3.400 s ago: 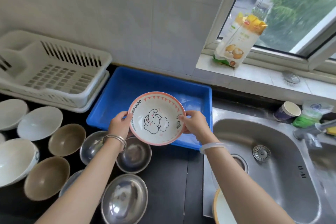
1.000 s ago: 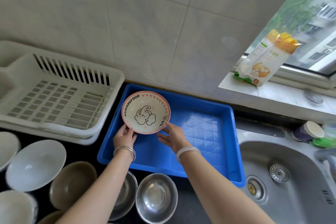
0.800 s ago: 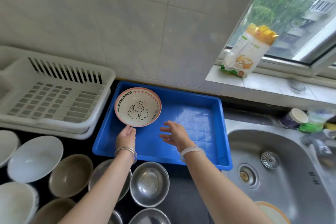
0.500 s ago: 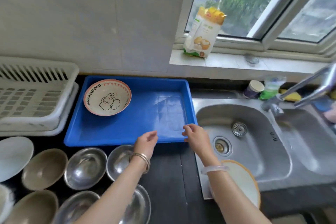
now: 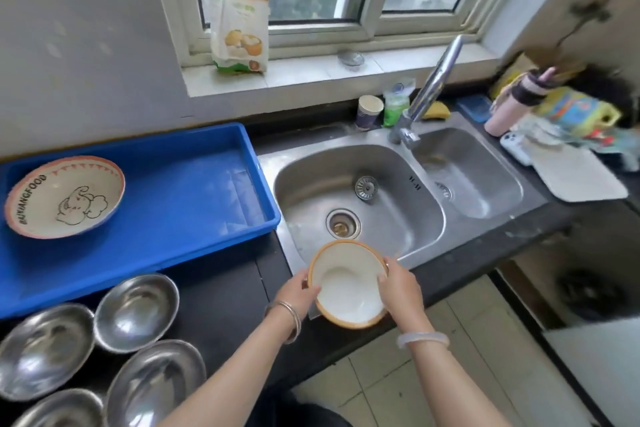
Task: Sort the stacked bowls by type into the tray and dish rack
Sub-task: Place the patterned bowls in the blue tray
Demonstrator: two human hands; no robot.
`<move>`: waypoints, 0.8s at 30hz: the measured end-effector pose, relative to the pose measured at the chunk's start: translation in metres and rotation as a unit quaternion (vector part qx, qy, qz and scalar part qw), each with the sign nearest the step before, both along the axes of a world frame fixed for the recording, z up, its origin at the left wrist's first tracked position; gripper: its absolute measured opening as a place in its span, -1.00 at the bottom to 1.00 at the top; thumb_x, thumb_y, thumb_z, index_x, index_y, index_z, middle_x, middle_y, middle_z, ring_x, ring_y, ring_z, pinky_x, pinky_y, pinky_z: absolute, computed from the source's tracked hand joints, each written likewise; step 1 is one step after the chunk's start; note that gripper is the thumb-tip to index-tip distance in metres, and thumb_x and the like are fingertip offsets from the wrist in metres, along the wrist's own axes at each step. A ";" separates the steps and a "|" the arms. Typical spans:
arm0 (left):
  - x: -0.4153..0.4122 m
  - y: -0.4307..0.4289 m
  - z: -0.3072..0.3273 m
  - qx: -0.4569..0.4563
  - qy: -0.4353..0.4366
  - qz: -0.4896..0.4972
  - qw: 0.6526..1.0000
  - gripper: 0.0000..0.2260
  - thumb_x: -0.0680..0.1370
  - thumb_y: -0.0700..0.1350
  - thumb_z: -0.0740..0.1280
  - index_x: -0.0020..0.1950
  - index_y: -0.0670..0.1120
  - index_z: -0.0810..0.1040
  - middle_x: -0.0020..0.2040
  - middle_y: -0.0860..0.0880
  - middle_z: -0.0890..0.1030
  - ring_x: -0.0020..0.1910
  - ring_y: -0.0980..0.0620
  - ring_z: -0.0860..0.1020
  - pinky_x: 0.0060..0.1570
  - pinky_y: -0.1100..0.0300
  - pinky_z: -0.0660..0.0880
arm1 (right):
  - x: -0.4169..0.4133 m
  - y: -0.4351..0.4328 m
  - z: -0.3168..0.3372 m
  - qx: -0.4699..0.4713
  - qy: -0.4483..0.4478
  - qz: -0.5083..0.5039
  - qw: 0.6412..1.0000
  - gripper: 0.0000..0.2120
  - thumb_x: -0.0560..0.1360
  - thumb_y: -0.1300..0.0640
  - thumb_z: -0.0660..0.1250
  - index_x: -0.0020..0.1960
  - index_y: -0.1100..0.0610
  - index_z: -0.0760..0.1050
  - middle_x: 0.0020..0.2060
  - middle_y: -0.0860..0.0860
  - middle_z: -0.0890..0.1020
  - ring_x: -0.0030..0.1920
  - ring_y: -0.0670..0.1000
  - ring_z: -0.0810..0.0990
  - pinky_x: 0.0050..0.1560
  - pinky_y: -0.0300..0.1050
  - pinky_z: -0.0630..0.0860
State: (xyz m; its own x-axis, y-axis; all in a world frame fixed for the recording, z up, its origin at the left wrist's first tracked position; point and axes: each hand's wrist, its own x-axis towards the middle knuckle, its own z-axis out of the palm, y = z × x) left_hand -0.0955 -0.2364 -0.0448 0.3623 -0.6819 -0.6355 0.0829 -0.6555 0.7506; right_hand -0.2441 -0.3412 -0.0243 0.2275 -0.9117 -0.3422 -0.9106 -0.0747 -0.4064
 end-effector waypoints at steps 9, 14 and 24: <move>-0.005 -0.001 -0.004 -0.003 0.043 0.092 0.995 -0.71 0.59 -0.16 0.15 0.29 0.03 0.41 -0.11 0.07 0.55 -0.07 -0.01 0.59 -0.18 0.09 0.62 | -0.007 0.005 -0.005 -0.005 -0.063 -0.018 0.998 -0.80 0.56 0.22 0.18 0.09 0.16 0.55 -0.18 0.02 0.61 -0.17 0.05 0.53 -0.17 -0.15 0.43; 0.025 0.006 0.009 -0.035 0.008 0.129 0.991 -0.75 0.58 -0.16 0.16 0.22 0.06 0.43 -0.12 0.12 0.52 -0.11 0.04 0.57 -0.16 0.14 0.60 | 0.022 0.009 0.016 -0.025 -0.115 0.002 0.993 -0.77 0.53 0.24 0.20 0.11 0.13 0.57 -0.24 0.00 0.61 -0.20 0.07 0.58 -0.19 -0.08 0.53; 0.141 0.055 0.050 -0.093 -0.016 0.286 0.954 -0.93 0.54 -0.18 0.24 -0.13 -0.03 0.41 -0.18 -0.05 0.53 -0.21 -0.02 0.54 -0.30 0.12 0.57 | 0.150 0.023 0.061 0.012 -0.197 0.099 0.975 -0.78 0.49 0.23 0.24 0.05 0.06 0.60 -0.32 -0.05 0.62 -0.28 0.02 0.64 -0.21 0.06 0.65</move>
State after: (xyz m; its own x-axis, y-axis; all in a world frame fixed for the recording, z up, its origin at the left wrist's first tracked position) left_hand 0.0457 -0.1817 0.0049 0.7254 -0.4666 -0.5060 0.3628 -0.3656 0.8572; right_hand -0.0939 -0.3187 0.0370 0.5164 -0.8293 -0.2133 -0.6515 -0.2188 -0.7264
